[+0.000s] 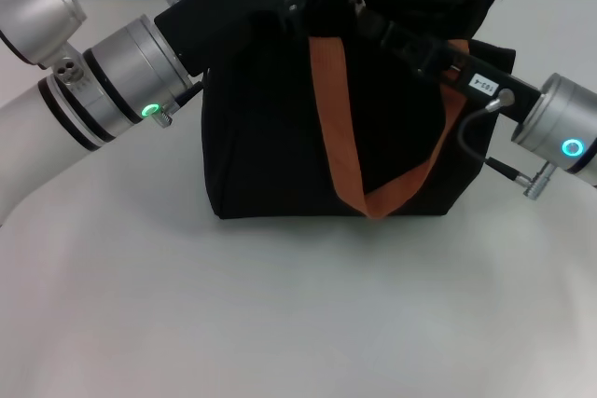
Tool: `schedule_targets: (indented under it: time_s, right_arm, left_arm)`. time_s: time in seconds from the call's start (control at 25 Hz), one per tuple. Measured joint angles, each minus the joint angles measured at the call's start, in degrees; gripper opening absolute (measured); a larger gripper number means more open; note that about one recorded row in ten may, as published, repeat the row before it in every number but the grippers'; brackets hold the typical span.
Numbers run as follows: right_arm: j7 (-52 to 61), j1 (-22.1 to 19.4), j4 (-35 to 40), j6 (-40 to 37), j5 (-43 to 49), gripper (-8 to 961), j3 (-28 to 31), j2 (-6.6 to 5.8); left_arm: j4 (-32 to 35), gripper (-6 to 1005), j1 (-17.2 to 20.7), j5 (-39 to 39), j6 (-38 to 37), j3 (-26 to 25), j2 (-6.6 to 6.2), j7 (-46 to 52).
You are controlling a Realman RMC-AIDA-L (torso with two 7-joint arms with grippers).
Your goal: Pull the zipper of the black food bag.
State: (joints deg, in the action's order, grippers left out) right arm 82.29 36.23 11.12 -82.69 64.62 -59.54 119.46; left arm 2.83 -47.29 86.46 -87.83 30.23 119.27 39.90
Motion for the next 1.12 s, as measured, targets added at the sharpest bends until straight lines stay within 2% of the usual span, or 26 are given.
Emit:
schedule_targets:
  time_s: [0.28, 1.12]
  right_arm:
    - [5.3, -2.0, 2.2, 1.6, 0.3, 0, -0.3, -0.23]
    - [6.3, -9.3, 5.5, 1.7, -0.6, -1, 2.2, -0.2]
  left_arm:
    - [0.4, 90, 0.3, 0.0, -2.1, 0.0, -0.01, 0.9]
    - [0.5, 97, 0.7, -0.1, -1.5, -0.7, -0.01, 0.9]
